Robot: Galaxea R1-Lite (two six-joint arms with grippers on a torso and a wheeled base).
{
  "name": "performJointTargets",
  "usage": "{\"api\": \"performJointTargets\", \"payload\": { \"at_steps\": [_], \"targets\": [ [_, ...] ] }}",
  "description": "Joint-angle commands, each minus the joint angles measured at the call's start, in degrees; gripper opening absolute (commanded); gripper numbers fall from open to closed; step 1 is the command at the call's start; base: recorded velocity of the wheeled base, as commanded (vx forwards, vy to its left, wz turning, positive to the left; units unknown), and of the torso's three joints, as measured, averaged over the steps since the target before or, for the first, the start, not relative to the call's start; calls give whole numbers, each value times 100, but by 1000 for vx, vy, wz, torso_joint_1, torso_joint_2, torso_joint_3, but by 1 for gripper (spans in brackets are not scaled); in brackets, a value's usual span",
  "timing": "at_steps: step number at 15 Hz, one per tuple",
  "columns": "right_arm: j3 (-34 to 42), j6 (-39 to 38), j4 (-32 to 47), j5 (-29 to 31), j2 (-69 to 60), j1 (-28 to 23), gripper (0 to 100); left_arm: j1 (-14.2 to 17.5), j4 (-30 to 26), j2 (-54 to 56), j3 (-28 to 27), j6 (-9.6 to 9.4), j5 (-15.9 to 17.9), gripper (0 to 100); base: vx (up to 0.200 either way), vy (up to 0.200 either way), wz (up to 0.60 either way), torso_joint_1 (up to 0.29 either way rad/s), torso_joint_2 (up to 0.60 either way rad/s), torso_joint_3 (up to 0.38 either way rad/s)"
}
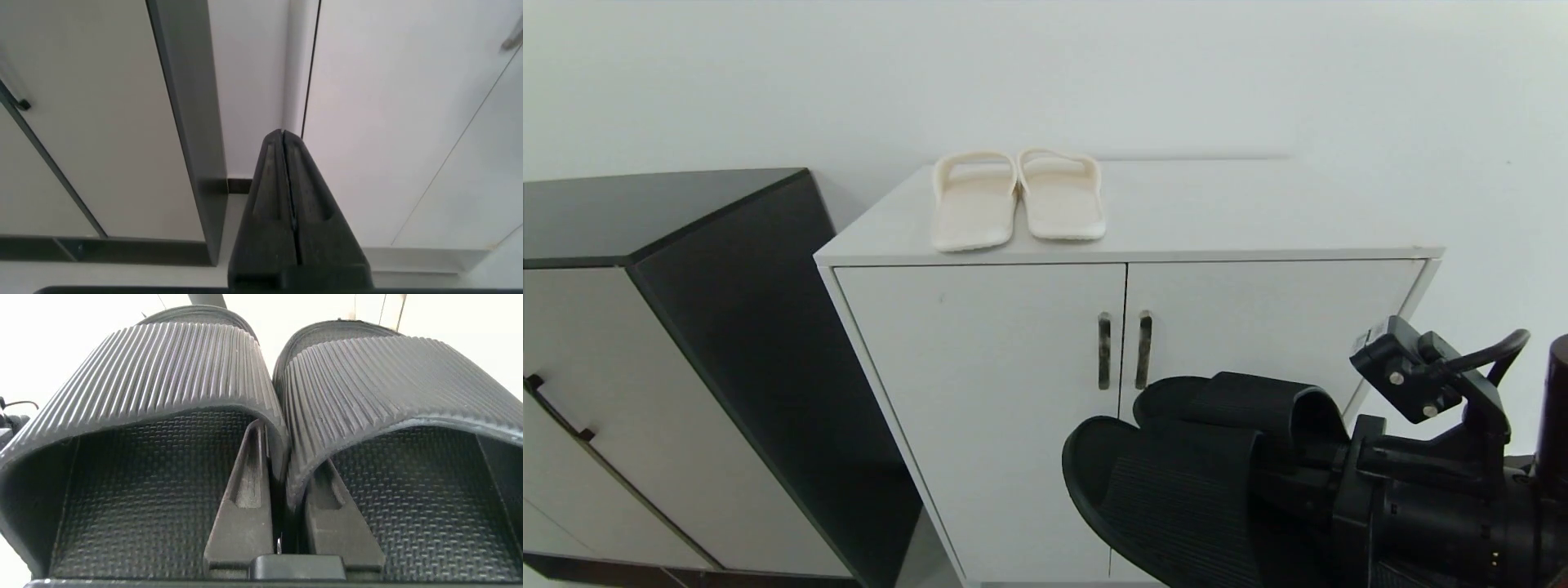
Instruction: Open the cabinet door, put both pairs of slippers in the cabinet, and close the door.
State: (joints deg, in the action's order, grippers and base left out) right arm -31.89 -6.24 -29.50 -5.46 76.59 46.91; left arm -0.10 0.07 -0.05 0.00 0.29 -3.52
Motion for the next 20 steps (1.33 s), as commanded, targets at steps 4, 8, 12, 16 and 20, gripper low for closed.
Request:
{"api": "performJointTargets", "payload": {
  "at_steps": [4,8,12,16,20],
  "targets": [
    [16,-9,-3,1,14,2,0,1,1,-4,0,6,1,100,0,0,0,-123,465,340],
    [51,0,-3,1,31,2,0,1,1,-4,0,6,1,100,0,0,0,-76,456,365],
    [51,0,-3,1,40,2,0,1,1,-4,0,-12,1,100,0,0,0,-27,365,331],
    [51,0,-3,-8,49,20,0,1,1,-4,0,-20,10,100,0,0,0,0,52,44],
    [95,35,-3,-8,49,38,0,1,19,5,-9,-284,1,100,0,0,0,0,0,0]
  ]
}}
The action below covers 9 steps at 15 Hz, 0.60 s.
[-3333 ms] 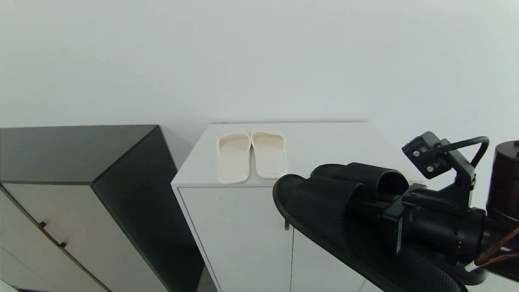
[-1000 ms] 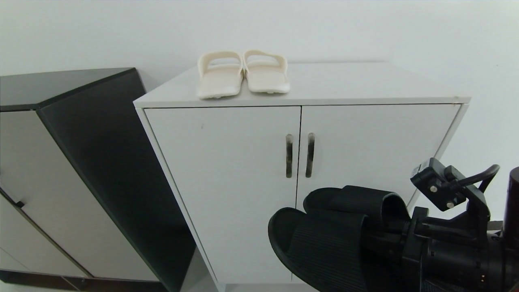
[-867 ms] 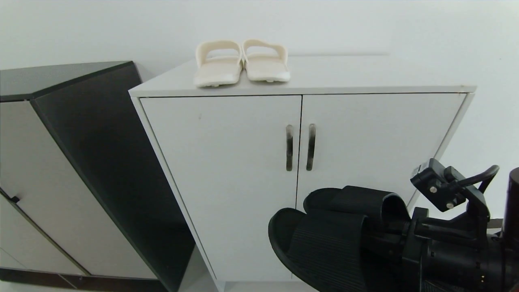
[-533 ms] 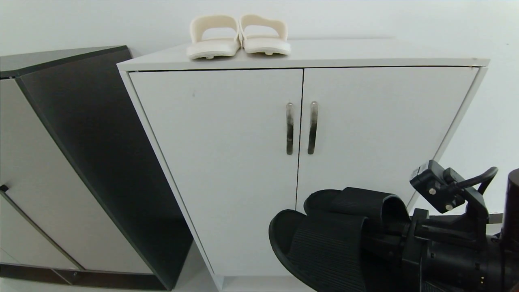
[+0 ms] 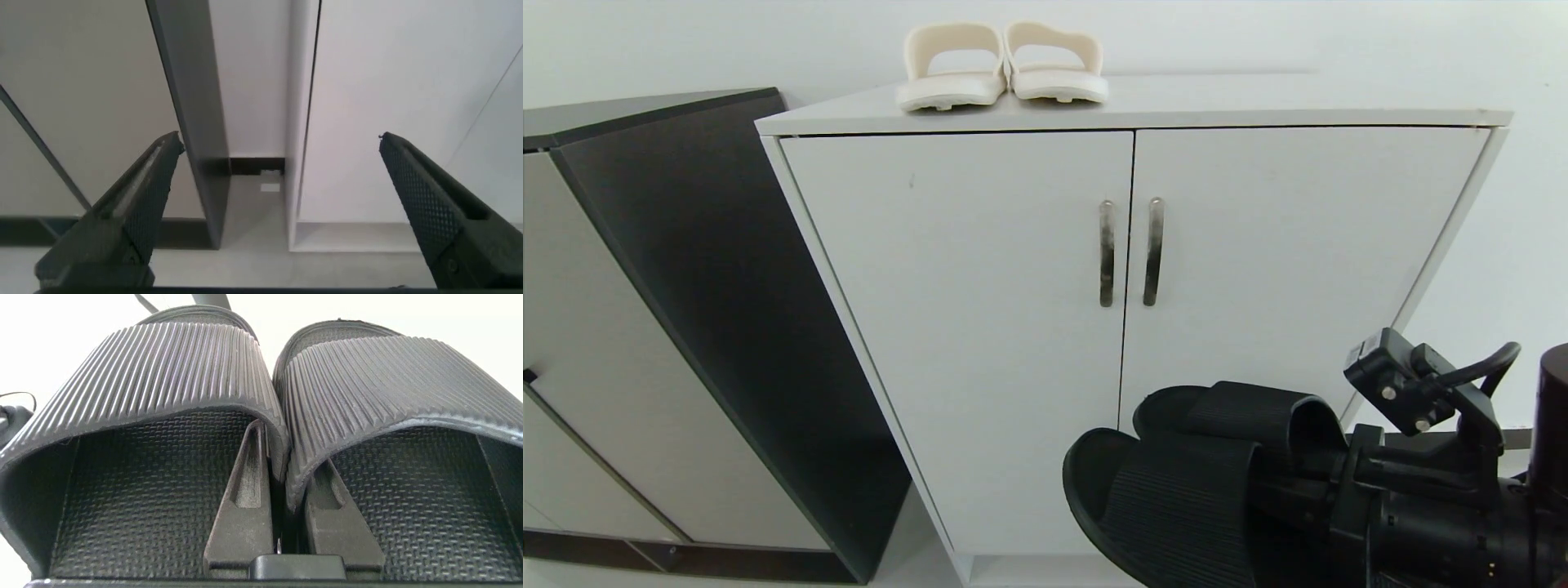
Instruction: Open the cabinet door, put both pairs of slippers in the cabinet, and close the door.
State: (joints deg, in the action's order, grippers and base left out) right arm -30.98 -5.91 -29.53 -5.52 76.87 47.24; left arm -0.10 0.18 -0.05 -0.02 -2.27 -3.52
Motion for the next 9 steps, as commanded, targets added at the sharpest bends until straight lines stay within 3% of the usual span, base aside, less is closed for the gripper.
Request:
{"api": "performJointTargets", "payload": {
  "at_steps": [1,3,5,6,9],
  "targets": [
    [4,2,-1,-1,21,5,0,1,17,-48,-173,-72,1,100,0,0,0,0,0,0],
    [4,11,-1,-1,21,5,0,-8,-106,-725,-1369,578,71,100,0,0,0,0,0,0],
    [13,64,-1,7,29,13,0,-25,-53,-1683,-1536,376,888,100,0,0,0,0,0,0],
    [39,81,-1,7,21,13,0,-25,52,-2069,-1562,385,1178,100,0,0,0,0,0,0],
    [83,90,-9,7,21,13,0,-34,1379,-3616,-1703,403,2224,100,0,0,0,0,0,0]
  ]
}}
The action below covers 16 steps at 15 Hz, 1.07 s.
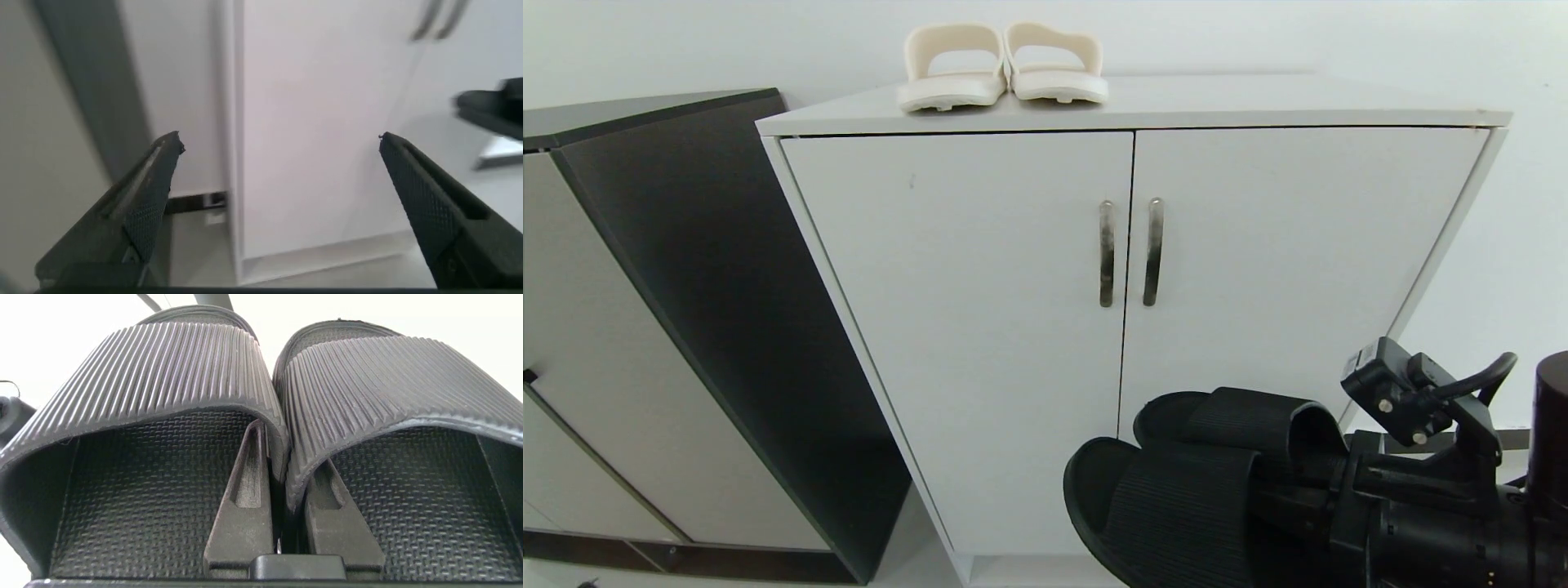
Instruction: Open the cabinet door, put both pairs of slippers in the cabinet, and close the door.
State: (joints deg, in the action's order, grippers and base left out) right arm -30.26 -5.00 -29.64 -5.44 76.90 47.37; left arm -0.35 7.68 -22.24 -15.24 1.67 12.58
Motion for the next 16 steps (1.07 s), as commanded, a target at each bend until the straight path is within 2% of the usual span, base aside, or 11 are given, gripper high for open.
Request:
{"api": "performJointTargets", "payload": {
  "at_steps": [1,2,3,5,6,7,8,12,14,15,16],
  "targets": [
    [11,-1,2,-1,18,0,0,-17,858,-1784,-287,9,957,100,0,0,0,0,0,0],
    [20,-1,2,-1,9,0,0,-26,963,-2153,-427,0,1273,100,0,0,0,0,0,0],
    [29,34,2,-1,1,0,0,-167,1007,-2549,-629,-18,1493,100,0,0,0,0,0,0],
    [20,34,2,-1,18,0,0,-852,1236,-3234,-946,-9,1502,100,0,0,0,0,0,0],
    [29,34,2,-1,18,0,0,-1098,1341,-3428,-1025,-9,1502,100,0,0,0,0,0,0],
    [55,34,10,-1,18,0,0,-1626,1491,-3779,-1236,-9,1458,100,0,0,0,0,0,0],
    [55,34,10,-1,18,0,0,-1960,1508,-4087,-1456,-9,1308,100,0,0,0,0,0,0],
    [108,43,19,8,80,0,0,-3006,1596,-5133,-2510,62,1159,100,0,0,0,0,0,0],
    [125,43,19,8,106,0,0,-3366,1596,-5572,-3099,316,1124,100,0,0,0,0,0,0],
    [178,43,19,8,106,0,0,-3533,1605,-5906,-3547,527,1124,100,0,0,0,0,0,0],
    [178,43,19,8,97,-9,0,-3630,1605,-6126,-3838,598,1124,100,0,0,0,0,0,0]
  ]
}}
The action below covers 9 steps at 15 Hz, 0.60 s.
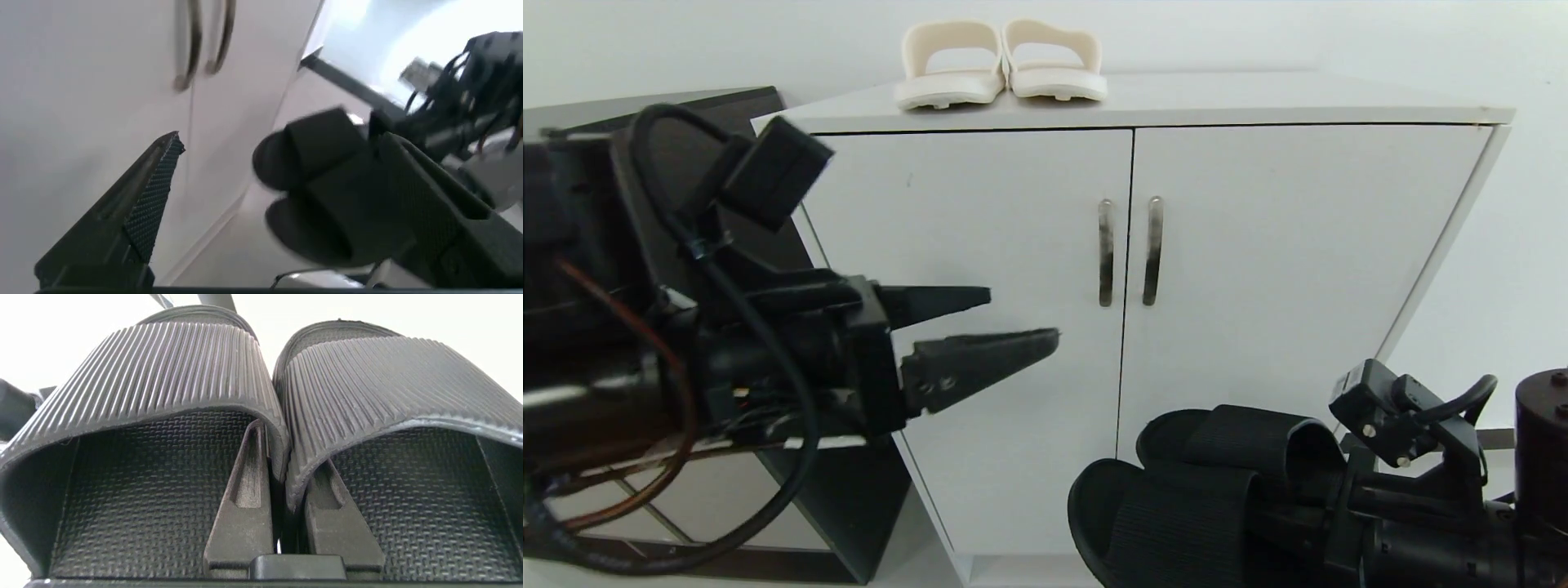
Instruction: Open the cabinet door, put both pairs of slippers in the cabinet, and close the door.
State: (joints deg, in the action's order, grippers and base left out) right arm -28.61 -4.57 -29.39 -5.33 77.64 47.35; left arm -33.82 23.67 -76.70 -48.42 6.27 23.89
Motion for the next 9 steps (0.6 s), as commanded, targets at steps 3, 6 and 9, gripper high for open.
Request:
{"api": "performJointTargets", "payload": {
  "at_steps": [3,6,9],
  "targets": [
    [22,0,-23,-3,5,-6,0,-758,-3,-1119,-1170,551,-8,100,0,0,0,0,0,0],
    [22,0,-23,-12,32,-6,0,-1022,-3,-1497,-1679,911,28,100,0,0,0,0,0,0],
    [22,0,-5,-12,40,2,0,-1030,-12,-1901,-2145,876,-271,100,0,0,0,0,0,0]
  ]
}}
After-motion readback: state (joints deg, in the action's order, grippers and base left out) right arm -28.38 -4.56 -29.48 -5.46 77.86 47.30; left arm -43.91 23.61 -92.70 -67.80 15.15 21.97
